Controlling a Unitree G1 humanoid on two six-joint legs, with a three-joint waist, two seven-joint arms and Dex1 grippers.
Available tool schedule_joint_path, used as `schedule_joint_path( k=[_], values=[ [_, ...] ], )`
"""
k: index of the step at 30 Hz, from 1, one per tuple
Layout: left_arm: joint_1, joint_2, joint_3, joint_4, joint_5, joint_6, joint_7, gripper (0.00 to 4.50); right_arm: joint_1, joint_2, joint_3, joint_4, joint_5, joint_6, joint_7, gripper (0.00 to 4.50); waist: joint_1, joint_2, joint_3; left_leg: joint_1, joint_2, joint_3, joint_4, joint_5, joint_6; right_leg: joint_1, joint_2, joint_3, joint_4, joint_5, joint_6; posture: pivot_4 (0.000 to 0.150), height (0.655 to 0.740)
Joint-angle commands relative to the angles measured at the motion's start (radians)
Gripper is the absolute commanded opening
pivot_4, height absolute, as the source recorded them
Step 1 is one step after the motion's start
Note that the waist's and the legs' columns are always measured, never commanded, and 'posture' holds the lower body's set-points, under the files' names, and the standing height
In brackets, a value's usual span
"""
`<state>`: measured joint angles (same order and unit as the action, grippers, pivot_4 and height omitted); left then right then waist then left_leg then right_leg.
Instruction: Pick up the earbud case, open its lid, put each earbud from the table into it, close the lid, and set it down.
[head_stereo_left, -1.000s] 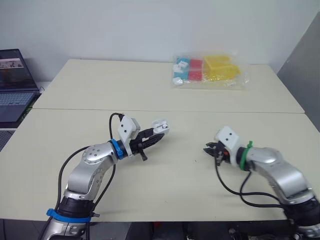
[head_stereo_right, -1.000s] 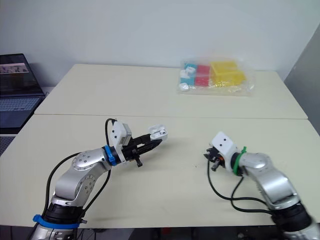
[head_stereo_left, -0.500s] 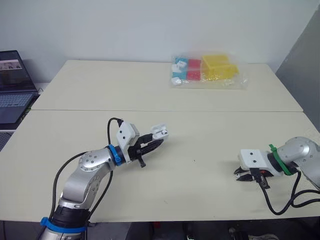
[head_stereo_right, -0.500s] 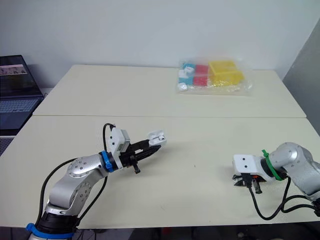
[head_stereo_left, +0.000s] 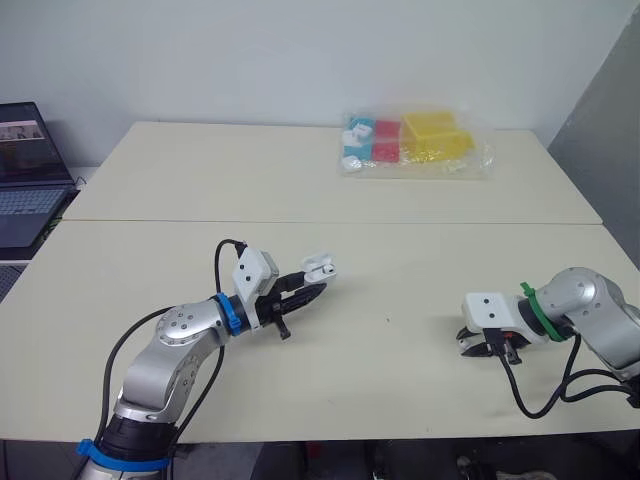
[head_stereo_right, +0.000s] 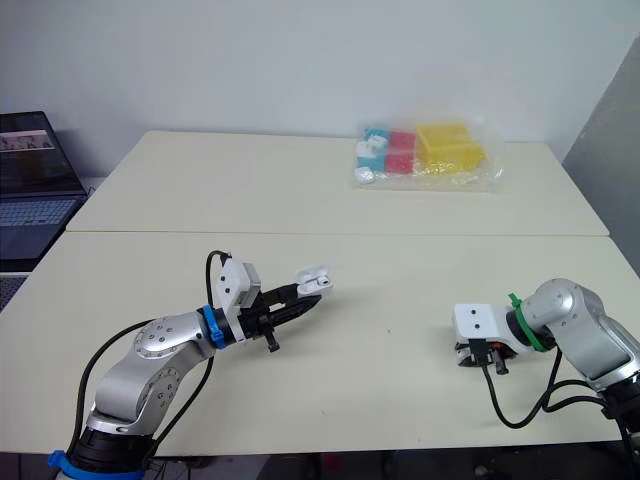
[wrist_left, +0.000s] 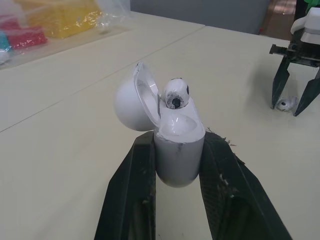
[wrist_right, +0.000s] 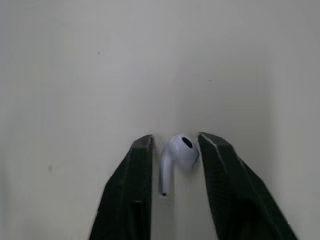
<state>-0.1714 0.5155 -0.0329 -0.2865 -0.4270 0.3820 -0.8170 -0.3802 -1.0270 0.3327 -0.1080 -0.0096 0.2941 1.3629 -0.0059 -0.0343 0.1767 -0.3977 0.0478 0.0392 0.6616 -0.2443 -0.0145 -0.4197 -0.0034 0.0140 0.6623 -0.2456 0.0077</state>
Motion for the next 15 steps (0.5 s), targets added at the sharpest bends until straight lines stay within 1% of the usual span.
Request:
schedule_joint_path(
  k=[1,5,7,9,11,13,15],
  values=[
    [-0.004,0.003,0.013,-0.047,-0.011,-0.008,0.003,0.81,-0.006,0.018,-0.029,0.009,0.007,0.002,-0.021,2.16,0.000,0.000,0.000,0.000,0.000,0.000,0.000,0.000,0.000,0.000,0.000,0.000,0.000,0.000,0.000,0.150,0.7400],
    [-0.004,-0.001,0.010,-0.044,-0.009,-0.012,0.004,0.81,-0.002,-0.009,-0.074,-0.042,0.057,0.066,0.015,2.16,0.001,0.001,0.000,-0.001,0.000,0.000,-0.001,0.000,0.000,-0.001,0.000,0.000,0.000,0.000,0.000,0.150,0.7400],
    [-0.004,-0.004,0.008,-0.040,-0.007,-0.015,0.005,0.81,0.011,-0.034,-0.094,-0.078,0.075,0.108,0.024,2.16,0.002,0.001,0.001,-0.001,0.000,0.000,-0.001,0.000,0.000,-0.001,0.000,0.000,0.000,0.002,0.003,0.150,0.7400],
    [-0.003,-0.009,0.006,-0.036,-0.005,-0.019,0.007,0.81,0.030,-0.067,-0.107,-0.134,0.075,0.180,0.014,2.16,0.003,0.001,0.001,-0.002,0.000,0.000,-0.001,0.000,0.000,-0.001,0.000,0.000,0.000,0.002,0.004,0.150,0.7400],
    [-0.002,-0.014,0.004,-0.033,-0.002,-0.022,0.009,0.81,0.039,-0.100,-0.090,-0.184,0.034,0.245,-0.012,2.16,0.004,0.001,0.001,-0.002,0.000,0.000,-0.001,0.000,0.000,-0.002,-0.001,0.000,0.000,0.002,0.004,0.150,0.7400],
    [0.000,-0.019,0.000,-0.029,0.002,-0.029,0.008,0.81,0.041,-0.112,-0.073,-0.238,0.014,0.347,-0.044,2.16,0.003,0.001,0.001,-0.002,0.000,0.000,-0.001,0.000,0.000,-0.002,-0.001,0.000,-0.001,0.002,0.004,0.150,0.7400],
    [0.001,-0.027,-0.005,-0.023,0.006,-0.035,0.009,0.81,0.031,-0.103,-0.062,-0.291,0.027,0.456,-0.057,2.16,0.003,0.001,0.001,-0.002,0.000,0.000,-0.001,0.000,0.000,-0.002,-0.001,0.000,0.000,0.002,0.004,0.150,0.7400]
  ],
)
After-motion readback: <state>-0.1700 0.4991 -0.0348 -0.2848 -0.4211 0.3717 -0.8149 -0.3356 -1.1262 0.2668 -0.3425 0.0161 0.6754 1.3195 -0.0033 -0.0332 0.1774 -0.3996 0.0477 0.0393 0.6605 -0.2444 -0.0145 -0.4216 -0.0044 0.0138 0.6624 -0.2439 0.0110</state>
